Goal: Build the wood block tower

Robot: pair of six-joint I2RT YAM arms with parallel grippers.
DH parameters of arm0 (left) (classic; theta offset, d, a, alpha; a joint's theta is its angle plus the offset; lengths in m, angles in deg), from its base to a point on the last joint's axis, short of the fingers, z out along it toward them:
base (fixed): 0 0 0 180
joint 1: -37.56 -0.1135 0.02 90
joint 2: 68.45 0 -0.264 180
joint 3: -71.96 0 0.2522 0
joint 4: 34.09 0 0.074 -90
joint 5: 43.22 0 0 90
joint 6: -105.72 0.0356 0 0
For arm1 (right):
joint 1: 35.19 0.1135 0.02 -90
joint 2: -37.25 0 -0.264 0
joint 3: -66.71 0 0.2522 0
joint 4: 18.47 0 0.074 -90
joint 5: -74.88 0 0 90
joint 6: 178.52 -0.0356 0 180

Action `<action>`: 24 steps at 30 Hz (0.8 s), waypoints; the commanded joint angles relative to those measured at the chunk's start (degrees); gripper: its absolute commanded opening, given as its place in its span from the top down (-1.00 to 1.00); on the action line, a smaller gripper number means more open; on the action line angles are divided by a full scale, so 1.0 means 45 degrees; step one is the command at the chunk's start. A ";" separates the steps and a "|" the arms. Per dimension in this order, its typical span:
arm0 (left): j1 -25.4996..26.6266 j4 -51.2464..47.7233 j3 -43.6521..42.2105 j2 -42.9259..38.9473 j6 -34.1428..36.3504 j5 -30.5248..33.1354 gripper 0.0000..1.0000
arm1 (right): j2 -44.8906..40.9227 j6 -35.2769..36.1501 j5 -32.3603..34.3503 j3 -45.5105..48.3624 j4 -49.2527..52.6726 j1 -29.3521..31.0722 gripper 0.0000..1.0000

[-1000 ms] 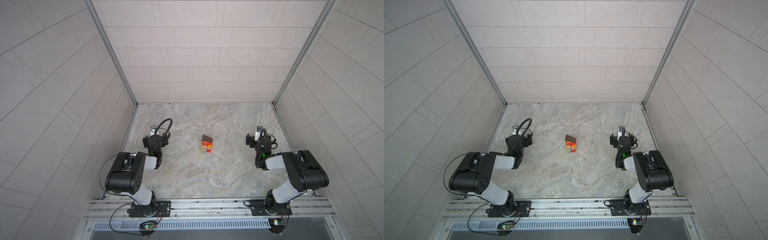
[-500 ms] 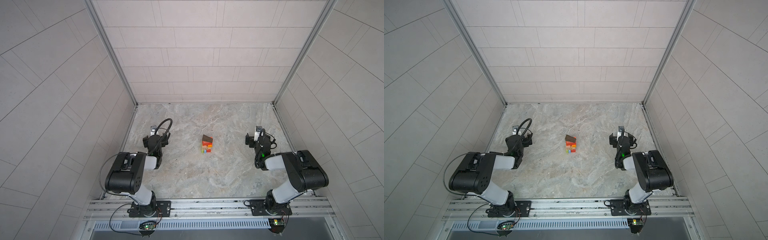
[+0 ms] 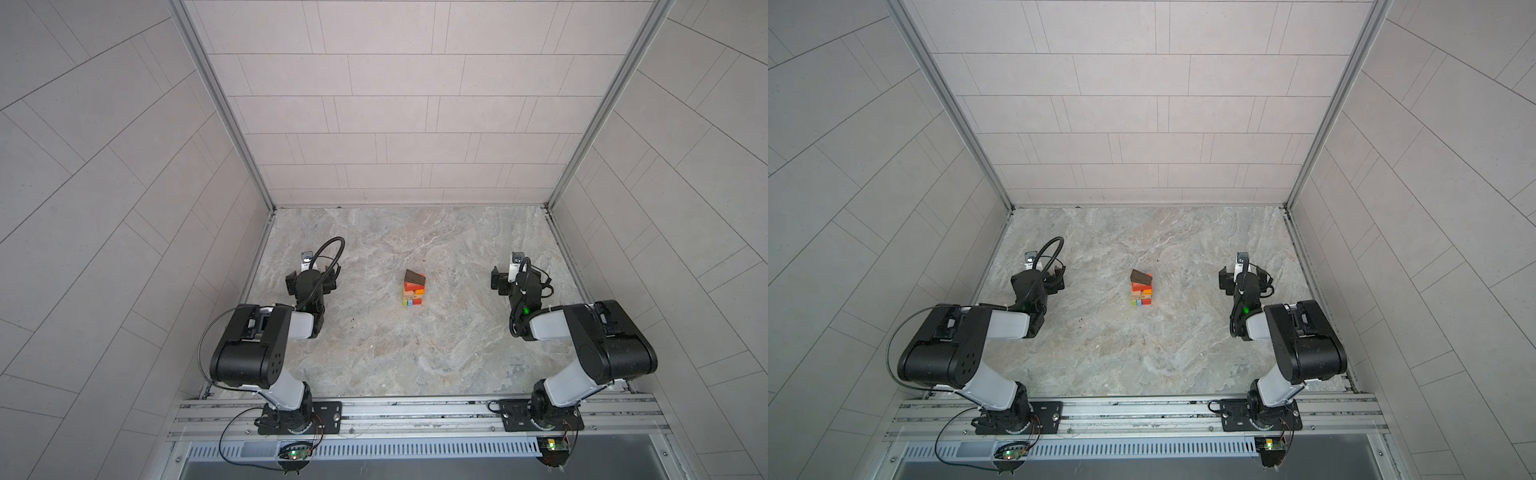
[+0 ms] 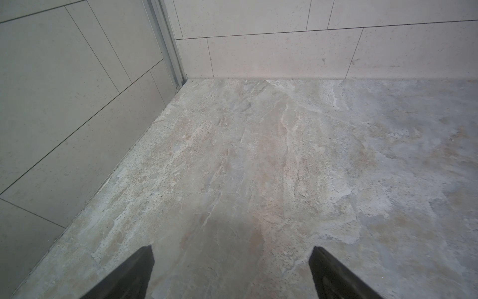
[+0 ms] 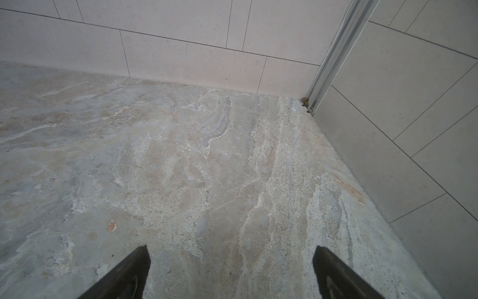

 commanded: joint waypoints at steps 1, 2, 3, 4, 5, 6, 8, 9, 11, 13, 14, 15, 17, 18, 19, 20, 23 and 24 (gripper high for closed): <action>-0.0018 0.0456 -0.0097 0.0094 -0.0016 -0.0036 -1.00 | 0.0075 0.0046 0.0117 0.0144 -0.0199 0.0041 -0.99; -0.0026 0.0449 -0.0097 0.0089 -0.0004 -0.0023 -1.00 | 0.0079 0.0046 0.0123 0.0153 -0.0184 0.0041 -0.99; -0.0012 0.0451 -0.0097 0.0094 -0.0017 -0.0037 -1.00 | 0.0069 0.0046 0.0123 0.0147 -0.0184 0.0041 -0.99; -0.0016 0.0461 -0.0097 0.0091 -0.0004 -0.0035 -1.00 | 0.0079 0.0046 0.0128 0.0135 -0.0183 0.0030 -0.99; -0.0013 0.0448 -0.0097 0.0094 -0.0004 -0.0023 -1.00 | 0.0075 0.0046 0.0133 0.0125 -0.0176 0.0041 -0.99; -0.0023 0.0444 -0.0097 0.0084 -0.0004 -0.0029 -1.00 | 0.0079 0.0046 0.0123 0.0110 -0.0157 0.0031 -0.99; -0.0027 0.0461 -0.0097 0.0094 -0.0013 -0.0022 -1.00 | 0.0073 0.0046 0.0118 0.0107 -0.0128 0.0031 -0.99; -0.0027 0.0458 -0.0097 0.0094 -0.0004 -0.0027 -1.00 | 0.0078 0.0046 0.0135 0.0105 -0.0132 0.0041 -0.99; -0.0008 0.0455 -0.0097 0.0092 -0.0006 -0.0034 -1.00 | 0.0079 0.0046 0.0132 0.0110 -0.0153 0.0040 -0.99; -0.0022 0.0462 -0.0097 0.0092 -0.0004 -0.0030 -1.00 | 0.0069 0.0046 0.0129 0.0105 -0.0146 0.0041 -0.99; -0.0008 0.0456 -0.0097 0.0093 -0.0011 -0.0034 -1.00 | 0.0079 0.0046 0.0117 0.0107 -0.0156 0.0038 -0.99; -0.0024 0.0458 -0.0097 0.0093 -0.0004 -0.0035 -1.00 | 0.0069 0.0046 0.0132 0.0112 -0.0141 0.0040 -0.99; -0.0014 0.0460 -0.0097 0.0094 -0.0004 -0.0032 -1.00 | 0.0078 0.0046 0.0120 0.0109 -0.0146 0.0041 -0.99; -0.0020 0.0449 -0.0097 0.0089 -0.0009 -0.0034 -1.00 | 0.0091 0.0046 0.0118 0.0105 -0.0118 0.0041 -0.99; -0.0009 0.0457 -0.0097 0.0094 -0.0004 -0.0029 -1.00 | 0.0098 0.0046 0.0130 0.0091 -0.0116 0.0041 -0.99; -0.0008 0.0451 -0.0097 0.0094 -0.0004 -0.0025 -1.00 | 0.0118 0.0038 0.0081 0.0047 -0.0029 0.0041 -0.99; -0.0026 0.0452 -0.0097 0.0093 -0.0004 -0.0032 -1.00 | 0.0104 0.0020 0.0081 0.0032 -0.0015 0.0040 -0.99; -0.0015 0.0445 -0.0097 0.0094 -0.0005 -0.0035 -1.00 | 0.0118 0.0015 0.0083 0.0042 -0.0019 0.0036 -0.99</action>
